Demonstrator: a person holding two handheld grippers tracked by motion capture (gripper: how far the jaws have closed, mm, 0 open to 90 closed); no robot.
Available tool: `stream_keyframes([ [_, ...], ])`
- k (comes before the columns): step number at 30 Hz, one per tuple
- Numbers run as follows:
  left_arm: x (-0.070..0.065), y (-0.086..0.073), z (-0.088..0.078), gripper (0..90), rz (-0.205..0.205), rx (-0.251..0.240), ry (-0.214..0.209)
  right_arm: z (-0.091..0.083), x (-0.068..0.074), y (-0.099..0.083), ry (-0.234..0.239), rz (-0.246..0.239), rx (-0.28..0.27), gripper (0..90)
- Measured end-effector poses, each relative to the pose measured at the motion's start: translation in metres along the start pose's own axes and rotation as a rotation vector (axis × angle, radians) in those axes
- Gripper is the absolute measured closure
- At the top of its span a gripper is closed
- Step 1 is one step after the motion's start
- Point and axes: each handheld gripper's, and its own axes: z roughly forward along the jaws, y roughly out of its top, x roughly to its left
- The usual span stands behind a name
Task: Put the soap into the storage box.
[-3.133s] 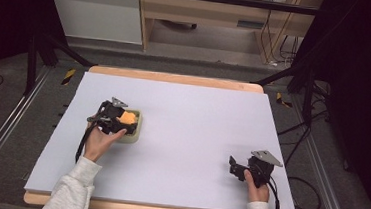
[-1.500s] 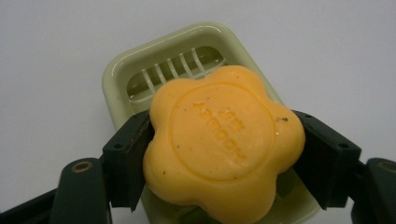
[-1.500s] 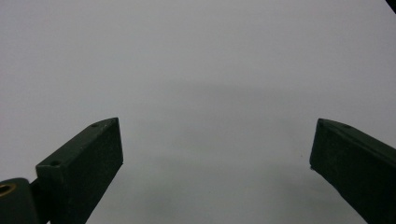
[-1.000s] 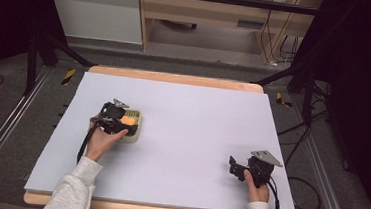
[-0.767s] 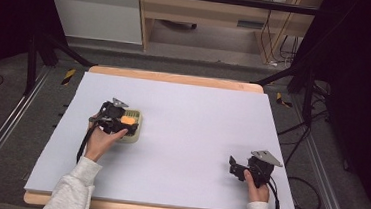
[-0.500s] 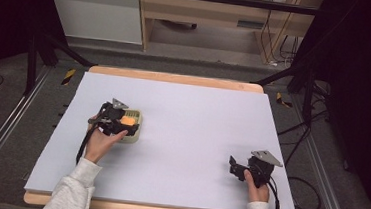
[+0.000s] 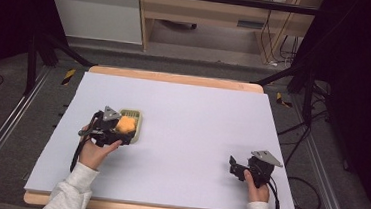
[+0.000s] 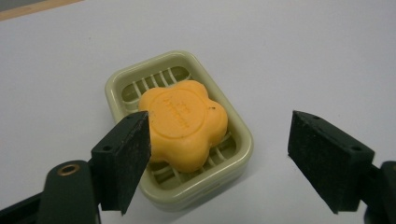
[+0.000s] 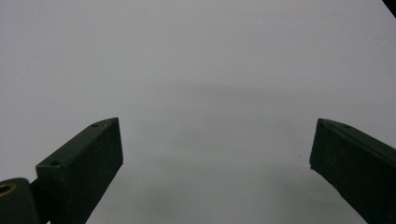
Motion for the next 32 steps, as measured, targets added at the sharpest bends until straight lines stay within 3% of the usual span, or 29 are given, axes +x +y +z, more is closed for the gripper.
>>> stream_keyframes([
  [10,0.01,-0.025,-0.016,22.1,-0.04,-0.067,0.043,0.0,0.0,0.0,0.004,0.002,0.0,3.1],
  [17,0.023,-0.045,-0.02,22.9,-0.082,-0.066,0.066,0.0,-0.001,0.0,0.008,0.008,0.002,3.2],
  [23,0.026,-0.054,-0.028,22.7,-0.079,-0.076,0.078,0.0,-0.001,0.0,0.004,0.005,-0.001,3.2],
  [32,0.036,-0.077,-0.034,23.1,-0.108,-0.056,0.095,0.0,-0.001,0.0,0.007,0.008,0.003,3.2],
])
